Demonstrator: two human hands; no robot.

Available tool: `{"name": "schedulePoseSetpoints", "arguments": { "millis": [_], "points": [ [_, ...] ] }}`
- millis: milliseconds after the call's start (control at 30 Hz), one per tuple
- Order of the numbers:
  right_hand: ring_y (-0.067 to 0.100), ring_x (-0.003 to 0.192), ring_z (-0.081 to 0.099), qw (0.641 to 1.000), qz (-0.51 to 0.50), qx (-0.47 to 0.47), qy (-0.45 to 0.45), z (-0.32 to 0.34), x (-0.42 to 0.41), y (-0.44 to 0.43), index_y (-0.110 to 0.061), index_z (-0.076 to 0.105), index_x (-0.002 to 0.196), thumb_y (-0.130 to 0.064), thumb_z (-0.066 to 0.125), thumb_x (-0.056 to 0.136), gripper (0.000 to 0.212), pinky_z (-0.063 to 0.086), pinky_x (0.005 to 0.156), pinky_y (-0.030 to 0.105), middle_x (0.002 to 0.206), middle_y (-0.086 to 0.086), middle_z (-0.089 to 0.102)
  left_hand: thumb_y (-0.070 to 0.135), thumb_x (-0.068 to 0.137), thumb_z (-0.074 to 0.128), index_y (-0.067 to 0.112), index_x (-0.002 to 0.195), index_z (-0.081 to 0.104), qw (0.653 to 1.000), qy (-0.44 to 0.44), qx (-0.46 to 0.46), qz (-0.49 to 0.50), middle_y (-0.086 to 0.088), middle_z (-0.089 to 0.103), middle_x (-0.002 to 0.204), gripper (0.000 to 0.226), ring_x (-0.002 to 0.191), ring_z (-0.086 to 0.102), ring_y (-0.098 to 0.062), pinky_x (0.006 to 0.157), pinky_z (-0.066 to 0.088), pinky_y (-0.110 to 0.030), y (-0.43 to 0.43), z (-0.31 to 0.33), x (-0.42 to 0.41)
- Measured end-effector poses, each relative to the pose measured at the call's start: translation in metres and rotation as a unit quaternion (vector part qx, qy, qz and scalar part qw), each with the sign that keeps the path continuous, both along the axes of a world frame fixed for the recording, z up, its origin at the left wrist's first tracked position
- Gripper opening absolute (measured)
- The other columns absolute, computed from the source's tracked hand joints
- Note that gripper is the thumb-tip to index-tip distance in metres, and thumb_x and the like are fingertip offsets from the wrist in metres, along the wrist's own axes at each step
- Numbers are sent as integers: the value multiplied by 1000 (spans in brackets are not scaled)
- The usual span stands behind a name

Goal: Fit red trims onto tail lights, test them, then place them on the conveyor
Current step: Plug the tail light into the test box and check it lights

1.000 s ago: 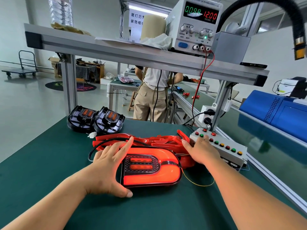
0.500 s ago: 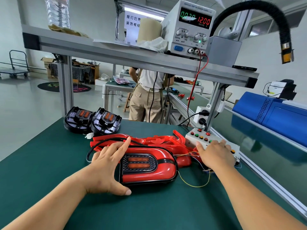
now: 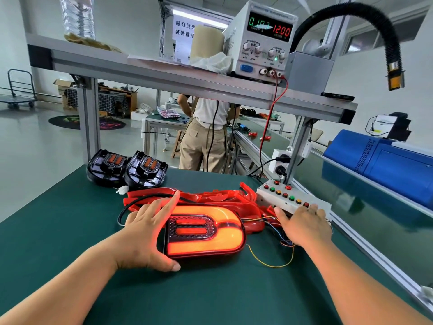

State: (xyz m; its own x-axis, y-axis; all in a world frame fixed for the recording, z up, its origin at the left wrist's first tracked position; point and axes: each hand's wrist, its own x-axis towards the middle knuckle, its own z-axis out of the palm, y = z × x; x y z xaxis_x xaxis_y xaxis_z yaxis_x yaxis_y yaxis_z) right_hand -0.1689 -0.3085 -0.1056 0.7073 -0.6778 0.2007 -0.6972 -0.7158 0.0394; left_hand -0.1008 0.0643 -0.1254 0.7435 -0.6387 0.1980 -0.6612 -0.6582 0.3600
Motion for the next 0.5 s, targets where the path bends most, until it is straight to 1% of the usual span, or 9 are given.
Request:
{"name": "schedulePoseSetpoints", "arguments": {
  "millis": [333, 500],
  "points": [
    [33, 130, 37, 1000, -2, 2, 0, -1, 1, 0, -6, 44, 140, -79, 15, 86, 95, 42, 102, 44, 146, 17, 38, 83, 44, 69, 59, 127, -43, 1000, 3, 8, 3, 23, -2, 153, 142, 142, 2, -7, 119, 2, -40, 1, 2, -2],
    [32, 128, 39, 1000, 3, 14, -16, 2, 2, -3, -7, 46, 137, -78, 16, 87, 92, 43, 95, 44, 143, 17, 41, 81, 46, 69, 57, 126, -45, 1000, 9, 17, 3, 26, -3, 151, 142, 144, 2, -12, 119, 1, -41, 0, 5, -4]
  ]
}}
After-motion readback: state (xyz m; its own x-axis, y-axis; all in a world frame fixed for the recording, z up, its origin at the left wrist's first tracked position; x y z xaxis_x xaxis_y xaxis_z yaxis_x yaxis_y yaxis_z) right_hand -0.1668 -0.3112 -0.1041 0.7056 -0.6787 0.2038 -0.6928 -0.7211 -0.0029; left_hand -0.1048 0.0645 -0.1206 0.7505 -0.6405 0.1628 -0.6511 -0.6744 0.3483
